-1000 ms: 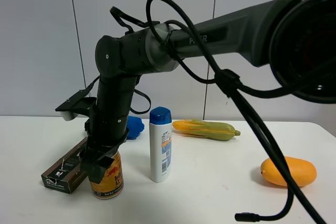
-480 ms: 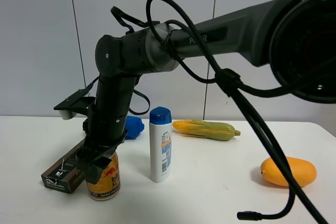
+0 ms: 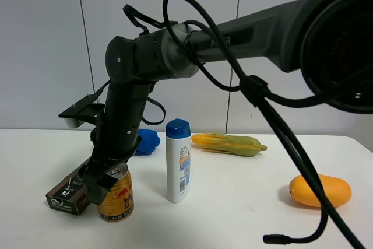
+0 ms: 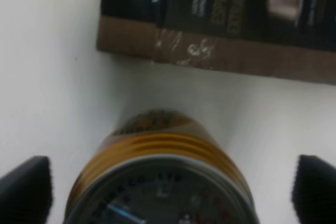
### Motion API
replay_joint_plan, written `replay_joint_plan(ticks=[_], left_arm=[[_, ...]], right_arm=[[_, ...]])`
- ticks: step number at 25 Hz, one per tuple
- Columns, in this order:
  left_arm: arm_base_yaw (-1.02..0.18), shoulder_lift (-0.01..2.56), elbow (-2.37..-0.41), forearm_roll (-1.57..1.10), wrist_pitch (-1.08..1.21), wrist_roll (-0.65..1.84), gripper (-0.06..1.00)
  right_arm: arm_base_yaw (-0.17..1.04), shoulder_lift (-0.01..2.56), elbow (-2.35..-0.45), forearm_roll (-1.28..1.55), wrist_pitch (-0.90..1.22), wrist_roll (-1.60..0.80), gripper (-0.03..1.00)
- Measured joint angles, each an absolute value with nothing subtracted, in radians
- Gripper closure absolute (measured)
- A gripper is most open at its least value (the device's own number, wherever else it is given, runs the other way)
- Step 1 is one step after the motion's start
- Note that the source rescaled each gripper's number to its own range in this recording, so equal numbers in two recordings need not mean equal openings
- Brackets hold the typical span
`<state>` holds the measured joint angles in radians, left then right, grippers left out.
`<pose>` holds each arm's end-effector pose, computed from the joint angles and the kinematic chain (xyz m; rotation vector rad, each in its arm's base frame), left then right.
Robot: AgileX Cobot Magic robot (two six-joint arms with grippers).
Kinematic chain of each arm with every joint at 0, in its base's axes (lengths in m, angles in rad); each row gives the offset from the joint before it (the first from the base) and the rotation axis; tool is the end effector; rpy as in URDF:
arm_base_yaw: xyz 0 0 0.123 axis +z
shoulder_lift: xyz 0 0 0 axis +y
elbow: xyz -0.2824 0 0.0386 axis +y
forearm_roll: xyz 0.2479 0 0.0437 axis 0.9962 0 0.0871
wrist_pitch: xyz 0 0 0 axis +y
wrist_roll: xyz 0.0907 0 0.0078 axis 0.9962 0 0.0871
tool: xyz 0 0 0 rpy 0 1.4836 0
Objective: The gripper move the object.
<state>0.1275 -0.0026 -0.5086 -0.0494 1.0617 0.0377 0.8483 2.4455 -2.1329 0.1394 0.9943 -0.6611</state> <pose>-0.0058 -0.0047 0.2795 -0.0886 2.0315 0.0449 0.3373 0.3987 0.1550 -1.8582 2.0889 0.2280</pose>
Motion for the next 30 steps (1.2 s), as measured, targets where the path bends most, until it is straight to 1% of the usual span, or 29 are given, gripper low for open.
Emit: replay_joint_plan(ticks=[1,2,5,17,30], left_arm=[[0.127,-0.003,-0.509,-0.049,1.062,0.038,-0.06],[0.127,-0.003,-0.509,-0.049,1.062,0.038,-0.06],[0.127,-0.003,-0.509,-0.049,1.062,0.038,-0.06],[0.127,-0.003,-0.509,-0.049,1.062,0.038,-0.06],[0.127,-0.003,-0.509,-0.049,1.062,0.038,-0.06]], right_arm=[[0.848,2.445,-2.133,0.139,0.993,-0.653,0.09],[0.848,2.445,-2.133,0.139,0.991,-0.646,0.04],[0.848,2.445,-2.133,0.139,0.984,-0.637,-0.01],[0.848,2.429,-2.133,0.158,0.968,-0.606,-0.02],[0.848,2.262,-2.133,0.189,0.95,-0.572,-0.03]])
